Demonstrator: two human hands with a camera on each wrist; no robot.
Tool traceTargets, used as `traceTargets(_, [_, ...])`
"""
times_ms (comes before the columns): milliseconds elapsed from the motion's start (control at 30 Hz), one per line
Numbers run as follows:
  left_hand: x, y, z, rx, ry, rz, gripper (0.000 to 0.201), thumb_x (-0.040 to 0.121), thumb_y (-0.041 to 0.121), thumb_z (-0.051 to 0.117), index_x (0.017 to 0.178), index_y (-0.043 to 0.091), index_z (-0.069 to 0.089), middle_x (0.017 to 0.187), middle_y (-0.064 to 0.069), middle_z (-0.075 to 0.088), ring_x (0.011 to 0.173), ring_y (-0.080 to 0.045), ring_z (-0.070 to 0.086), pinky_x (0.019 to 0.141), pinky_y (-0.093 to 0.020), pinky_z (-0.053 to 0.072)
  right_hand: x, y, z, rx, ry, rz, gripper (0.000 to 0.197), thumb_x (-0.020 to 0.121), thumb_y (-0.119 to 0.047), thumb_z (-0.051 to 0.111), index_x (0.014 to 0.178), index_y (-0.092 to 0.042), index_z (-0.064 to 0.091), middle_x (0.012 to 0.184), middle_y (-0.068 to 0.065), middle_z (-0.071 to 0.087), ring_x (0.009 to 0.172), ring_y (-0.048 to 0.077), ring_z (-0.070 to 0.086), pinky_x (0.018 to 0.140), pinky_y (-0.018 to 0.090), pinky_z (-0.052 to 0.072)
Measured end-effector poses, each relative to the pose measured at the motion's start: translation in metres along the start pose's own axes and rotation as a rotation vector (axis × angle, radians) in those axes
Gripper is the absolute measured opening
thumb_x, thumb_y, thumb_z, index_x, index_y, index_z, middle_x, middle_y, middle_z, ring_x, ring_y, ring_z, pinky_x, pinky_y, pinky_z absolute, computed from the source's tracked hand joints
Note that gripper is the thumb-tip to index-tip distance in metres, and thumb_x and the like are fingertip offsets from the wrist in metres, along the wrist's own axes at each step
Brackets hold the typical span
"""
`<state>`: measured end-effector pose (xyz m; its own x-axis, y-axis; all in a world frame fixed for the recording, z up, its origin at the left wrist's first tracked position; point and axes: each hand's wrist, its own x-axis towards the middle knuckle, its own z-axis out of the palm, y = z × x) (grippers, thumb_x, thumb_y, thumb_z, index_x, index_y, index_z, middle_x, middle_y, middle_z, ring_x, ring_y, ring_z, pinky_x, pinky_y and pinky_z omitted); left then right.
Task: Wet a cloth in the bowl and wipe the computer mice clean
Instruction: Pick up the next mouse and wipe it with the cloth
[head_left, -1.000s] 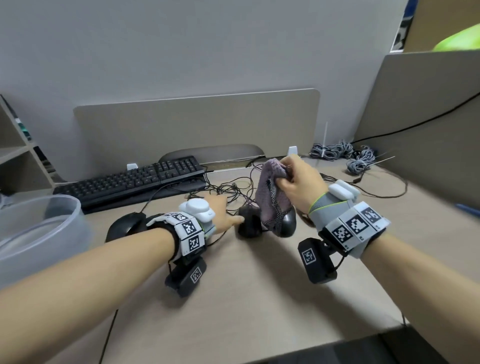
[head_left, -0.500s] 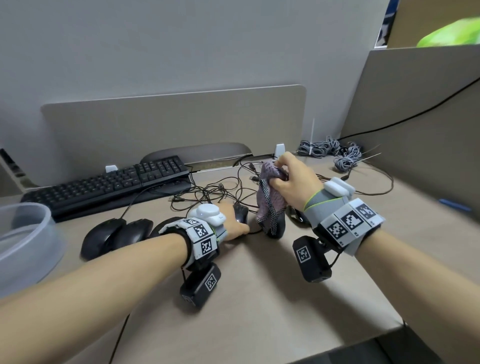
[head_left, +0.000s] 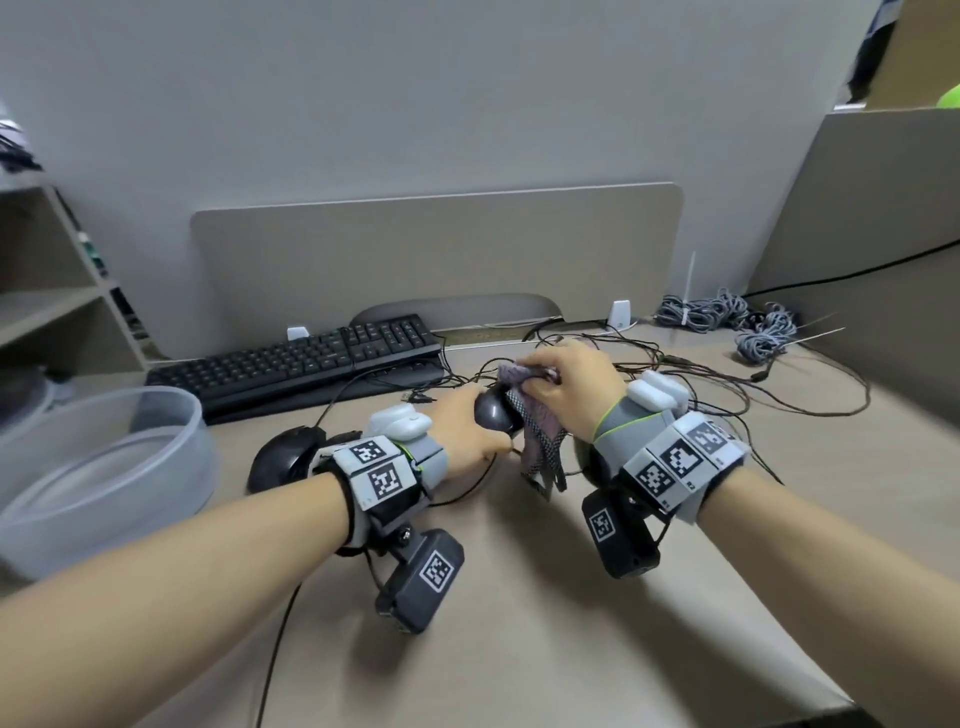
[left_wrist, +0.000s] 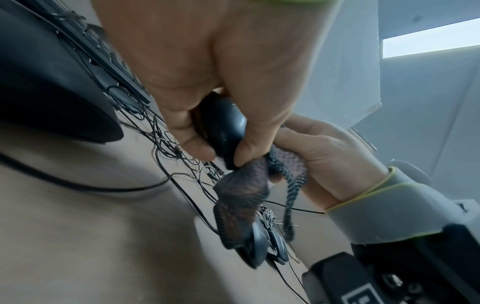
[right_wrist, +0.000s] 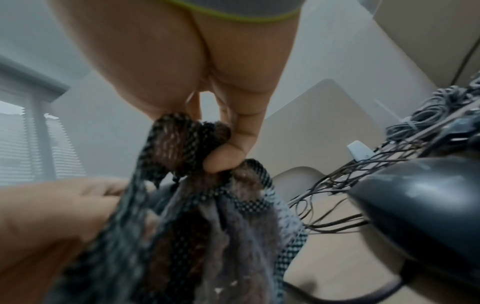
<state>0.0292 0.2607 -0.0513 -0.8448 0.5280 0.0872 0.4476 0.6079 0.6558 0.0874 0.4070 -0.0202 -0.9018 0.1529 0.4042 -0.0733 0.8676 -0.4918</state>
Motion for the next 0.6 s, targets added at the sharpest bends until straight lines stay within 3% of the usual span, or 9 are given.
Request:
traceTargets(100, [-0.006, -0.003, -0.009, -0.096, 0.014, 0.006, 0.04, 0.055, 0.031, 0.075, 0.091, 0.021, 0.06, 0.086, -0.005, 0.068, 0.077, -0.029, 0.066, 0.069, -0.04, 0.057, -0.003, -0.019, 0.01, -0.004, -0.058, -0.106, 0.038, 0.078, -0.012, 0.063, 0.115, -0.011, 0.06, 0.112, 0.013, 0.063, 0.108, 0.03, 0.055, 0.088, 0.031, 0.039])
traceTargets(167, [-0.01, -0.005, -0.017, -0.127, 0.007, 0.025, 0.034, 0.065, 0.015, 0.076, 0.096, 0.016, 0.063, 0.085, -0.005, 0.067, 0.075, -0.023, 0.062, 0.074, -0.038, 0.055, -0.011, -0.028, 0.014, -0.002, -0.119, -0.174, 0.04, 0.076, -0.012, 0.06, 0.116, -0.013, 0.059, 0.112, 0.013, 0.063, 0.107, 0.031, 0.055, 0.089, 0.033, 0.043])
traceTargets(233, [-0.012, -0.012, -0.026, -0.143, -0.009, 0.062, 0.026, 0.071, 0.001, 0.073, 0.088, 0.018, 0.063, 0.076, 0.002, 0.063, 0.071, -0.015, 0.055, 0.071, -0.033, 0.05, -0.02, -0.034, 0.019, 0.002, -0.134, -0.254, 0.041, 0.076, -0.015, 0.054, 0.116, -0.017, 0.062, 0.112, 0.012, 0.063, 0.104, 0.028, 0.058, 0.087, 0.028, 0.042])
traceTargets(333, [-0.018, -0.014, -0.031, -0.129, -0.01, 0.057, 0.029, 0.067, 0.006, 0.076, 0.068, 0.026, 0.055, 0.061, 0.009, 0.056, 0.062, -0.015, 0.05, 0.062, -0.028, 0.042, -0.013, -0.034, 0.023, 0.003, -0.105, -0.287, 0.039, 0.073, -0.006, 0.047, 0.103, -0.015, 0.07, 0.103, 0.015, 0.063, 0.093, 0.032, 0.059, 0.082, 0.032, 0.044])
traceTargets(433, [-0.021, -0.013, -0.033, -0.183, 0.028, -0.007, 0.027, 0.055, 0.02, 0.079, 0.069, 0.027, 0.056, 0.068, 0.003, 0.06, 0.062, -0.017, 0.053, 0.063, -0.031, 0.045, 0.0, -0.034, 0.023, 0.007, -0.027, -0.212, 0.038, 0.073, 0.003, 0.049, 0.094, -0.015, 0.073, 0.092, 0.017, 0.062, 0.086, 0.036, 0.06, 0.076, 0.036, 0.048])
traceTargets(533, [-0.021, -0.015, -0.038, -0.145, -0.039, 0.002, 0.032, 0.065, 0.013, 0.08, 0.06, 0.025, 0.051, 0.062, 0.006, 0.055, 0.064, -0.016, 0.05, 0.063, -0.029, 0.044, -0.013, -0.048, 0.03, 0.018, -0.045, -0.373, 0.032, 0.073, 0.0, 0.051, 0.083, -0.019, 0.075, 0.092, 0.014, 0.063, 0.077, 0.03, 0.063, 0.071, 0.026, 0.048])
traceTargets(600, [-0.022, -0.015, -0.041, -0.171, -0.017, -0.02, 0.03, 0.06, 0.018, 0.082, 0.059, 0.024, 0.053, 0.062, 0.004, 0.055, 0.063, -0.016, 0.049, 0.063, -0.03, 0.043, -0.013, -0.048, 0.029, 0.031, -0.071, -0.382, 0.035, 0.071, 0.004, 0.051, 0.082, -0.017, 0.076, 0.092, 0.014, 0.063, 0.08, 0.027, 0.062, 0.072, 0.02, 0.043])
